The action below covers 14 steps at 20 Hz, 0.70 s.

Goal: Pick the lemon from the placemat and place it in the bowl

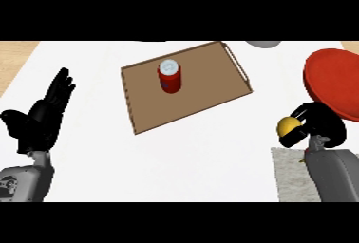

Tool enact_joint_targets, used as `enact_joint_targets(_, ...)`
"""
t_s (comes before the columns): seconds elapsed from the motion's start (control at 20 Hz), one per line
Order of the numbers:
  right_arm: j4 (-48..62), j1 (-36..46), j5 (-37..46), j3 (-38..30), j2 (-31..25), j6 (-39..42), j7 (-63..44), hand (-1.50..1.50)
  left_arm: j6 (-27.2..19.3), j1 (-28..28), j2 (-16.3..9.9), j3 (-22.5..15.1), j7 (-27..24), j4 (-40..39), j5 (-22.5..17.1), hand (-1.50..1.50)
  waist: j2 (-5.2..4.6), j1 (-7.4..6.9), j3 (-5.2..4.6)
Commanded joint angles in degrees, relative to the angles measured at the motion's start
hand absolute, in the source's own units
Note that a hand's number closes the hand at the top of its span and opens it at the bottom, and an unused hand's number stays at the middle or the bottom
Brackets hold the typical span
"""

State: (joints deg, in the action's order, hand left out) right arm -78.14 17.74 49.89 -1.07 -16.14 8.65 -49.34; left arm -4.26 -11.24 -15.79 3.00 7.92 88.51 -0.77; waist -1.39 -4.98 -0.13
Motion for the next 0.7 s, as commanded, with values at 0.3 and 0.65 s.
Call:
enact_joint_targets(0.3,20.89,31.04,16.47,-2.47,-4.75,-6.92,-15.82,1.5,0.34,-2.53,0.88,-2.02,0.46,0.19,0.99,0.0,-0.48,-2.64,0.08)
enact_joint_targets(0.65,28.66,43.54,26.49,-4.11,-5.75,-15.71,-19.04,1.5,-0.46,-0.69,1.35,-1.72,-0.54,-0.7,1.66,0.0,-0.04,-0.76,0.11)
